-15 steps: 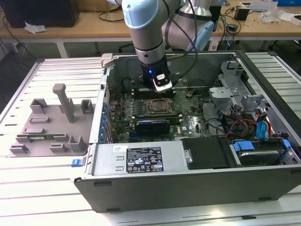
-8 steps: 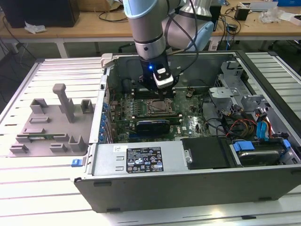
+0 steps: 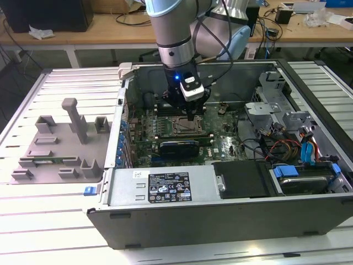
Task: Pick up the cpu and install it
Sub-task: 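Install the first cpu locking lever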
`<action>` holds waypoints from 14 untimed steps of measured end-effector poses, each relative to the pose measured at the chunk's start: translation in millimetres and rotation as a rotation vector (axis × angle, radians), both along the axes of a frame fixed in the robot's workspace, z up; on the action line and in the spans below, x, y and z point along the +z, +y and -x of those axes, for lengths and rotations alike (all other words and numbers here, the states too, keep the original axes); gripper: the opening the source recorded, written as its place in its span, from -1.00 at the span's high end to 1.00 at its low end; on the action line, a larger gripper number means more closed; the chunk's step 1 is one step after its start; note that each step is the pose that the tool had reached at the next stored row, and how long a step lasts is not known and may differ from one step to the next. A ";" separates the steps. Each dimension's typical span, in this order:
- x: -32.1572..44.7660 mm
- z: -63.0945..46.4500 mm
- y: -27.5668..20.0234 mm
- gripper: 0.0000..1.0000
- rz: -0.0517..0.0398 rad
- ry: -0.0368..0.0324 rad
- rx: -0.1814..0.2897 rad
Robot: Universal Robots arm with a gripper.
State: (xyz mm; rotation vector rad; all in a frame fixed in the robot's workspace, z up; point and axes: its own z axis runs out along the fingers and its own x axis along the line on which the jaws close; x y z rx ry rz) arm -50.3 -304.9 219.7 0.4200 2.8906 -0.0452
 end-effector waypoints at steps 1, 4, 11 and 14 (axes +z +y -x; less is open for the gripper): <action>-0.2 -0.1 0.1 0.79 -0.0002 0.0073 0.000; -0.6 -1.8 0.0 0.79 -0.0002 0.0634 0.000; -0.7 -8.2 -0.6 0.79 -0.0221 0.1581 0.002; -0.7 -8.3 -0.6 0.79 -0.0226 0.1581 0.002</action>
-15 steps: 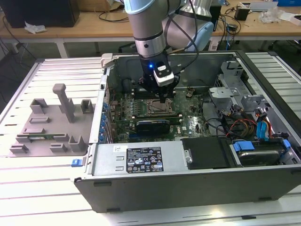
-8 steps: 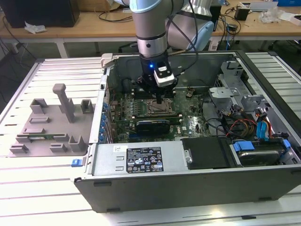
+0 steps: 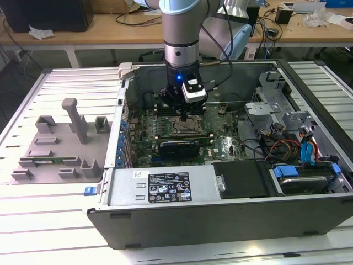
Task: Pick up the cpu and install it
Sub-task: 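Install the first cpu locking lever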
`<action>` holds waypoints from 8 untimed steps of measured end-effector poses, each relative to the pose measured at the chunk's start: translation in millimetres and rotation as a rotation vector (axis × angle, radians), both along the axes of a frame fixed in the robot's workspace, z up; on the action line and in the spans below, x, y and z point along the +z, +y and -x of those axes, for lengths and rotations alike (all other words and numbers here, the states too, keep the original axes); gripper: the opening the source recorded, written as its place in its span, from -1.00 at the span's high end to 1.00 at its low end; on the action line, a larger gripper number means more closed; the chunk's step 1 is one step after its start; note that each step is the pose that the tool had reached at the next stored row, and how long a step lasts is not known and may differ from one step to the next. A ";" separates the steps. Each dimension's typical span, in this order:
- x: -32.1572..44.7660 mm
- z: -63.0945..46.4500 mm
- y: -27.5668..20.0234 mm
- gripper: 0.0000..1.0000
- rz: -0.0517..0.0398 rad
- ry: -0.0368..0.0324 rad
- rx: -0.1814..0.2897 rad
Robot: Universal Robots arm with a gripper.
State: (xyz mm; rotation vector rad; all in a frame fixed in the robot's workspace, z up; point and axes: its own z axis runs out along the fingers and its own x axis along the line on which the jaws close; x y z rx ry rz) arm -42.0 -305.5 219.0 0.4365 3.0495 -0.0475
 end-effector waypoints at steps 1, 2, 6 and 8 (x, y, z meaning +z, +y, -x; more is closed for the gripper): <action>0.1 -0.6 0.0 0.79 0.0000 0.0000 0.001; 0.1 -1.5 -0.1 0.79 0.0001 0.0000 0.003; 0.1 -4.2 0.0 0.79 0.0001 0.0001 0.115; 0.1 -4.4 0.0 0.79 0.0000 0.0000 0.159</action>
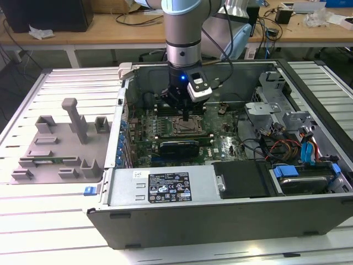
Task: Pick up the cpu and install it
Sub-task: 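Install the first cpu locking lever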
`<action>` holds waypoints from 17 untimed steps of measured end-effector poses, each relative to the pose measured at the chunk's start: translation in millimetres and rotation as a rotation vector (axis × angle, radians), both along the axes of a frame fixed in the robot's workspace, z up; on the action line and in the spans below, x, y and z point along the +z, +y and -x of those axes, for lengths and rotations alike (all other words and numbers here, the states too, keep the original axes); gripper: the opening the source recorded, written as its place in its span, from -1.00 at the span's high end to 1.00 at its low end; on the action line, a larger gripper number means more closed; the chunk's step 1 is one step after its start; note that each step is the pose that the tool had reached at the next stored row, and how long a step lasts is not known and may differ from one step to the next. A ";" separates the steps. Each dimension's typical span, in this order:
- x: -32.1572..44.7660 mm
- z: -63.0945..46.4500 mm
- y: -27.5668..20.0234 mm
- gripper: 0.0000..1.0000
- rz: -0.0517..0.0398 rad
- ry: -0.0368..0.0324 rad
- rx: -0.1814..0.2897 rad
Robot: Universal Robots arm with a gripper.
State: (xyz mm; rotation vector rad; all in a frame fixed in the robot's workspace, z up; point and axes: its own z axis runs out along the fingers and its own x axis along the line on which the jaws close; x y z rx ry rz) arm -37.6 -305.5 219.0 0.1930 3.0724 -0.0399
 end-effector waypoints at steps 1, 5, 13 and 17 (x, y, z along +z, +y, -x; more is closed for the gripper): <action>0.0 -0.3 0.0 0.79 -0.0001 -0.0001 0.020; 0.0 -0.5 0.0 0.79 0.0000 0.0000 0.025; 0.0 -0.5 0.0 0.79 0.0000 0.0000 0.025; 0.6 -0.5 -0.1 0.79 0.0001 0.0001 0.025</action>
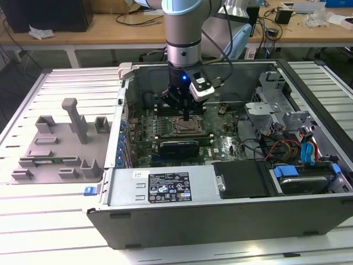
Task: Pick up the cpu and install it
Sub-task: 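Install the first cpu locking lever, then install the second cpu locking lever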
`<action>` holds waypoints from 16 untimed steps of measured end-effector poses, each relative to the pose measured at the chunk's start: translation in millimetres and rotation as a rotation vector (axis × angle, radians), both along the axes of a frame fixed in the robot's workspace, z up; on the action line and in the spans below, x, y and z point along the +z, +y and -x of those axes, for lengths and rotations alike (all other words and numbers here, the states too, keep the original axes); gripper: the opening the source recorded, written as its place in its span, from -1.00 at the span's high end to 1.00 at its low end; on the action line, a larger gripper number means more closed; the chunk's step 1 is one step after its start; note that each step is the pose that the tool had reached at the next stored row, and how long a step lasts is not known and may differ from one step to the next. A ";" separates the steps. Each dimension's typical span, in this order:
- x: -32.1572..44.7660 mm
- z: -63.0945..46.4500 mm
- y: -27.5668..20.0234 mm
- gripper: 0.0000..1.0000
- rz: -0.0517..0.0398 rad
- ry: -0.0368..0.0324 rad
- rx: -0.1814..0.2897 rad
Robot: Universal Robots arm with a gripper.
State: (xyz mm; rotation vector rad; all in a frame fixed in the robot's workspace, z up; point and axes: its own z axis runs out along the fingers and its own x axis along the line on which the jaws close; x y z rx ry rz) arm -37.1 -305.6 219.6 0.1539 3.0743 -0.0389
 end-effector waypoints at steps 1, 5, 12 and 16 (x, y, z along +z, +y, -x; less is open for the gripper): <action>1.6 0.0 0.0 0.79 0.0000 0.0000 0.000; 13.6 0.0 0.1 0.79 -0.0002 -0.0001 0.000; 14.9 0.0 0.1 0.79 -0.0002 -0.0001 0.000; 15.1 0.0 0.1 0.79 -0.0002 -0.0001 0.000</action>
